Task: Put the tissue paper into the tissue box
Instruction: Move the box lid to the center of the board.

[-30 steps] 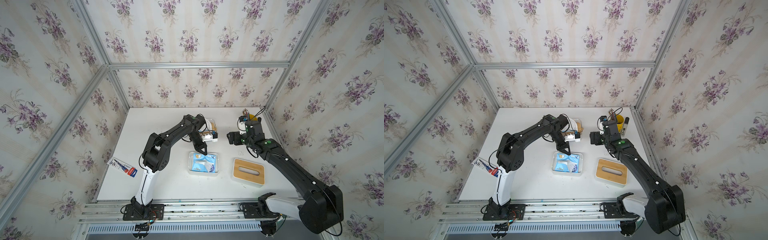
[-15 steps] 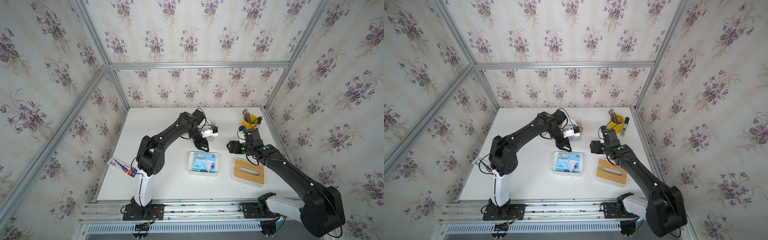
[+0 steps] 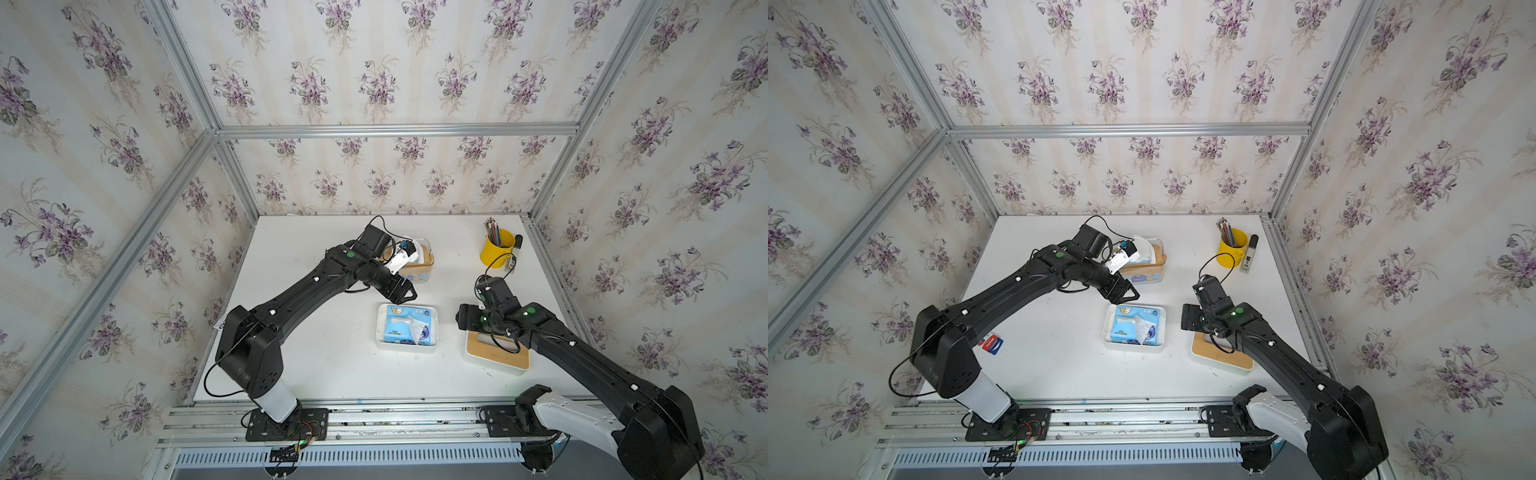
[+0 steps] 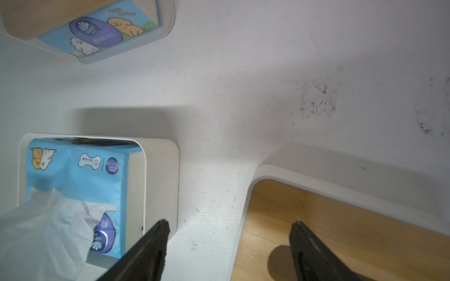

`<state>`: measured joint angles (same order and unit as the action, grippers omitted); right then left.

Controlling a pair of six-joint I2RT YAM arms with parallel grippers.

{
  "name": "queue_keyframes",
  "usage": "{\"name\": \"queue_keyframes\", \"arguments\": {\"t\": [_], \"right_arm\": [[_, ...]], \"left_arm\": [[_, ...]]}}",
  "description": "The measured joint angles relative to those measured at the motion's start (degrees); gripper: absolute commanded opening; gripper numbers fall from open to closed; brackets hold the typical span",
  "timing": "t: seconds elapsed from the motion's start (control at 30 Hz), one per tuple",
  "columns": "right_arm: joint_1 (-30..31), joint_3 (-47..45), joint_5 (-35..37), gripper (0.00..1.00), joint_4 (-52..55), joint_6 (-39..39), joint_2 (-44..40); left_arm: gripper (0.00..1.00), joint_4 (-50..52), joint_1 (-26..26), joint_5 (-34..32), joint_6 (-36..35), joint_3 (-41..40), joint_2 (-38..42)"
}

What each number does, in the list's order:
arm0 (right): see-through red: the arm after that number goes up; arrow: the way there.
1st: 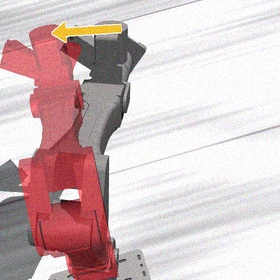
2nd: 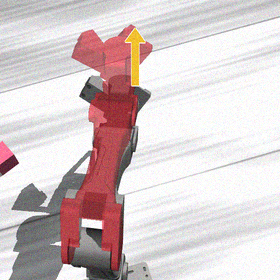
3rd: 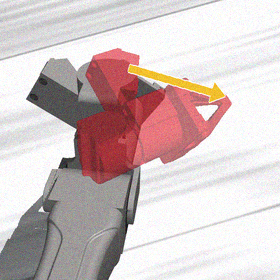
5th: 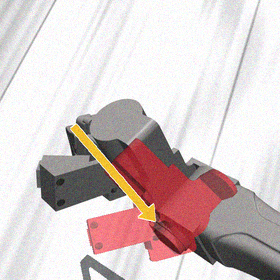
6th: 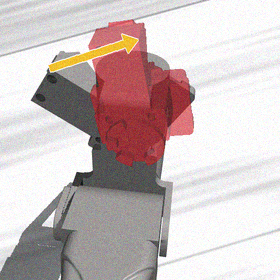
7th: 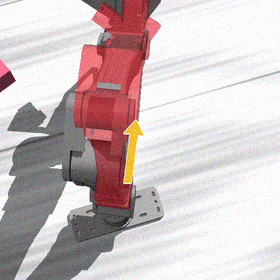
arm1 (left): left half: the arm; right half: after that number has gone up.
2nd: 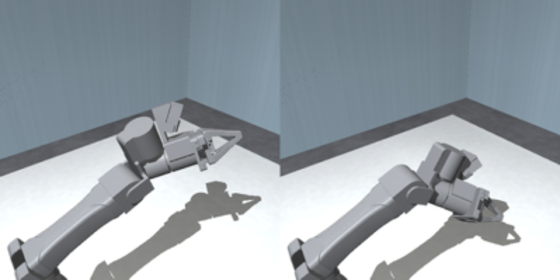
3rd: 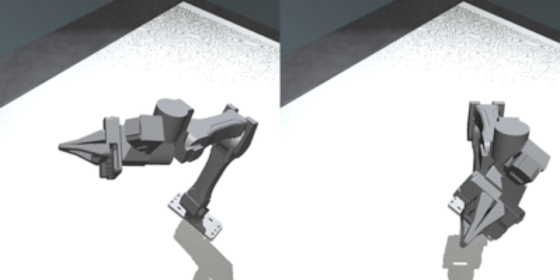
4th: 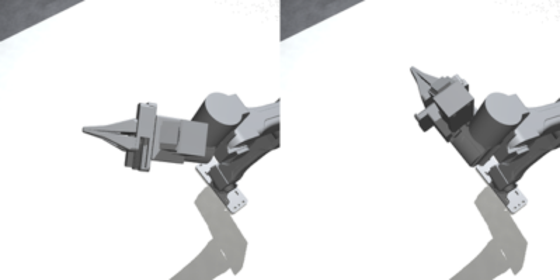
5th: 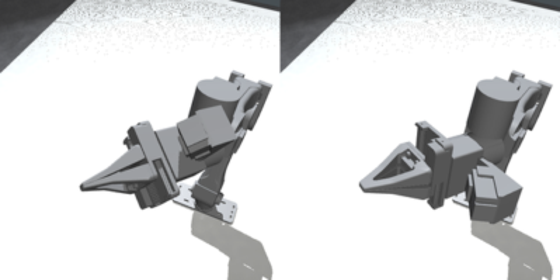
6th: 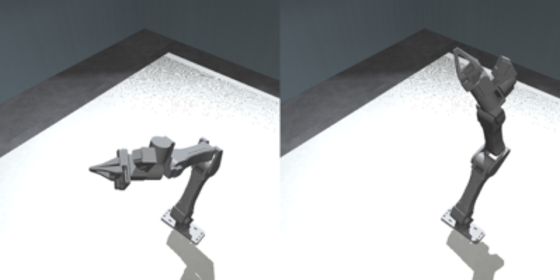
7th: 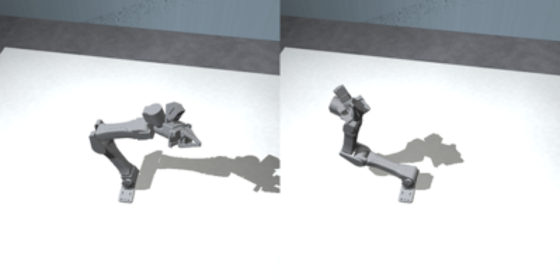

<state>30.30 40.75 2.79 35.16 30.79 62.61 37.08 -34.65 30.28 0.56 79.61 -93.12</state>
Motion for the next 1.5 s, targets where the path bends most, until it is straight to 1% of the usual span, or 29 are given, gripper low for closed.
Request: {"name": "queue_keyframes", "arguments": {"t": [0.17, 0.23, 0.33, 0.43, 0.77, 0.87, 1.13, 1.33, 1.5], "right_arm": [[6.4, -1.8, 4.3, 0.78, 3.2, 5.5, 0.0], [8.3, -1.8, 6.4, 0.78, 4.7, 7.3, 0.0], [9.4, -1.8, 8.0, 0.78, 5.5, 9.1, 0.8], [9.4, -2.3, 8.8, 0.76, 5.2, 9.9, 2.4], [9.4, -1.7, 10.8, 0.61, 1.6, 9.1, 9.0], [9.4, -0.5, 11.8, 0.54, 0.6, 7.7, 11.5], [7.5, 4.7, 12.4, 0.46, -5.0, 4.3, 18.9], [5.7, 9.5, 12.2, 0.35, -8.7, 2.2, 24.5], [5.7, 11.6, 12.9, 0.26, -8.7, 0.7, 26.1]], "left_arm": [[0.82, -4.8, 0.1, -2.9, 4.0, -5.7, 4.0], [0.82, -6.3, 0.1, -3.1, 4.7, -6.8, 5.1], [0.82, -7.8, 0.0, -3.1, 5.7, -7.4, 5.7], [0.82, -8.2, 0.0, -3.0, 5.8, -7.4, 5.8], [0.82, -8.3, 0.0, -3.1, 5.5, -9.5, 7.1], [0.82, -8.3, 0.0, -3.1, 5.4, -10.2, 7.3], [0.82, -8.3, 0.0, -3.5, 5.1, -12.0, 8.6], [0.82, -8.5, 0.0, -3.9, 4.9, -12.9, 8.9], [0.82, -8.8, 0.0, -3.9, 4.9, -13.6, 8.9]]}}
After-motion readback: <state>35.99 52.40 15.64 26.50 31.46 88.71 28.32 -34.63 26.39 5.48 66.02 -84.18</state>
